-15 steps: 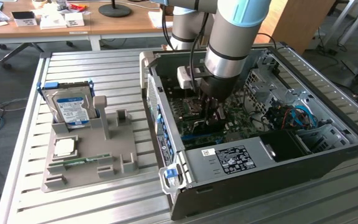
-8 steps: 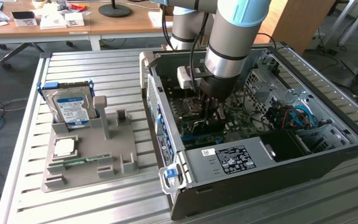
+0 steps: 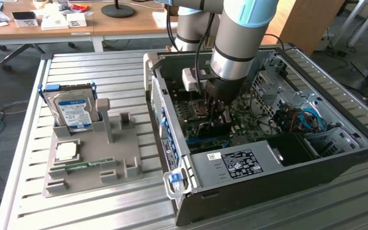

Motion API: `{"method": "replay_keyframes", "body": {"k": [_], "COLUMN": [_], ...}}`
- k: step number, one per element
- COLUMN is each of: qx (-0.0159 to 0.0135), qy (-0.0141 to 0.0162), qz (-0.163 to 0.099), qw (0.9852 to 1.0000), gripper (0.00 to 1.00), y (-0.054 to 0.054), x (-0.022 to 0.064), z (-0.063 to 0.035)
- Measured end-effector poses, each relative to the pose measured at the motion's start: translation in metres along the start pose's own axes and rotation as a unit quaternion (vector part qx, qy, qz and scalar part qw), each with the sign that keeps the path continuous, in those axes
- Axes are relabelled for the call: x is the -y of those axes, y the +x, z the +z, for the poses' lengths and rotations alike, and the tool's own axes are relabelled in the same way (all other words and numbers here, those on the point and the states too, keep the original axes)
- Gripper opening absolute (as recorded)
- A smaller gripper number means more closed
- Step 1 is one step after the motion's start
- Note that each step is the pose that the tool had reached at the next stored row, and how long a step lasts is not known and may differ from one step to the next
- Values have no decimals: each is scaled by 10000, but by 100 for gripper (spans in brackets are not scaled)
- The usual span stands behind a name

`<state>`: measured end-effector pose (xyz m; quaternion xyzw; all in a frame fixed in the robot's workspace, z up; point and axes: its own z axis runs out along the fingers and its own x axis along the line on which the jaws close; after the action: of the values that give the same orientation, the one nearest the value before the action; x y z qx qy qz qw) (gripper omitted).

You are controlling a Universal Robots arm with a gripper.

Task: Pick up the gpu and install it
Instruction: 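Insert the gpu into the slot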

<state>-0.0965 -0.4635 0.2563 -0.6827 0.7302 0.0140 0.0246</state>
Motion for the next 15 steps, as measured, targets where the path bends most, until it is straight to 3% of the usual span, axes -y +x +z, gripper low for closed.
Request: {"method": "replay_keyframes", "body": {"k": [15], "qx": [3], "qy": [1], "qz": [-1], "qw": [10000], "gripper": [27], "y": [6], "x": [-1], "z": [15]}}
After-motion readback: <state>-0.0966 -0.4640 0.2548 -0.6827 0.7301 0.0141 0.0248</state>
